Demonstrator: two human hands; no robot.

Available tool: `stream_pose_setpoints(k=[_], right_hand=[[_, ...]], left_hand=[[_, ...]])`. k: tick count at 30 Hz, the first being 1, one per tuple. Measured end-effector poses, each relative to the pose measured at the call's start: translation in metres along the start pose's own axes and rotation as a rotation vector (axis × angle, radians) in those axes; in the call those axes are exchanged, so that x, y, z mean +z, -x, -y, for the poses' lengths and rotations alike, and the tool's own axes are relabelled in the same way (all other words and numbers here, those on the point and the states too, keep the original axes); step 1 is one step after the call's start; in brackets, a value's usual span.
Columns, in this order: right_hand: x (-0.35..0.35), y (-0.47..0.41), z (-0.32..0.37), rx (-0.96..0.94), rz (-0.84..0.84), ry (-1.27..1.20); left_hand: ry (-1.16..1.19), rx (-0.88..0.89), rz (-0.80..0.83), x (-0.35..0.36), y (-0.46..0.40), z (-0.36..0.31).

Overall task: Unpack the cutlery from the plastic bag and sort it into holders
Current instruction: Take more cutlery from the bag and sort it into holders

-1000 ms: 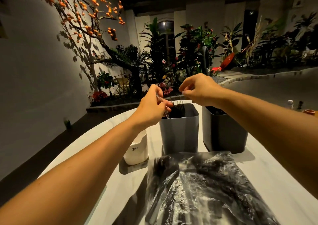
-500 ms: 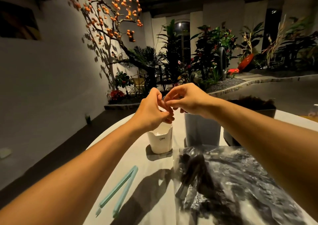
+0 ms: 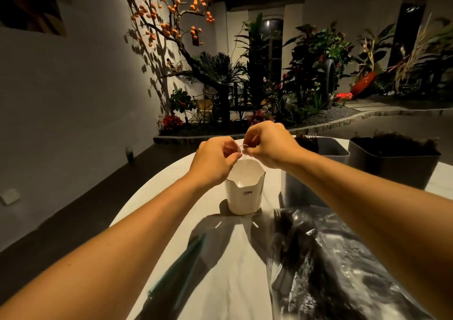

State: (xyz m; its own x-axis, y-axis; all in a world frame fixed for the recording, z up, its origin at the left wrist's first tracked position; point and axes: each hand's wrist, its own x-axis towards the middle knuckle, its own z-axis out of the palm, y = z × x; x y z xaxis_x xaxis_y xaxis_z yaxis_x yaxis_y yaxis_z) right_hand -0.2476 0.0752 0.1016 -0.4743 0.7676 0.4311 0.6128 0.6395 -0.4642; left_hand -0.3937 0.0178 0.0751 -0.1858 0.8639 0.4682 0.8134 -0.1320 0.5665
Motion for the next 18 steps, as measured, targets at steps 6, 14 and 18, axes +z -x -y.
stream_pose_setpoints(k=[6, 14, 18], right_hand=[[0.023, -0.009, -0.012, 0.016, 0.141, 0.146], [0.014, 0.0, -0.015, 0.005, 0.12, 0.087], [-0.007, 0.022, -0.004, 0.01, 0.129, -0.001]], left_hand=[[-0.099, -0.084, 0.16, 0.016, -0.006, 0.019], [-0.078, -0.115, 0.084, 0.008, 0.001, 0.014], [-0.033, -0.085, 0.114, -0.002, 0.016, -0.012]])
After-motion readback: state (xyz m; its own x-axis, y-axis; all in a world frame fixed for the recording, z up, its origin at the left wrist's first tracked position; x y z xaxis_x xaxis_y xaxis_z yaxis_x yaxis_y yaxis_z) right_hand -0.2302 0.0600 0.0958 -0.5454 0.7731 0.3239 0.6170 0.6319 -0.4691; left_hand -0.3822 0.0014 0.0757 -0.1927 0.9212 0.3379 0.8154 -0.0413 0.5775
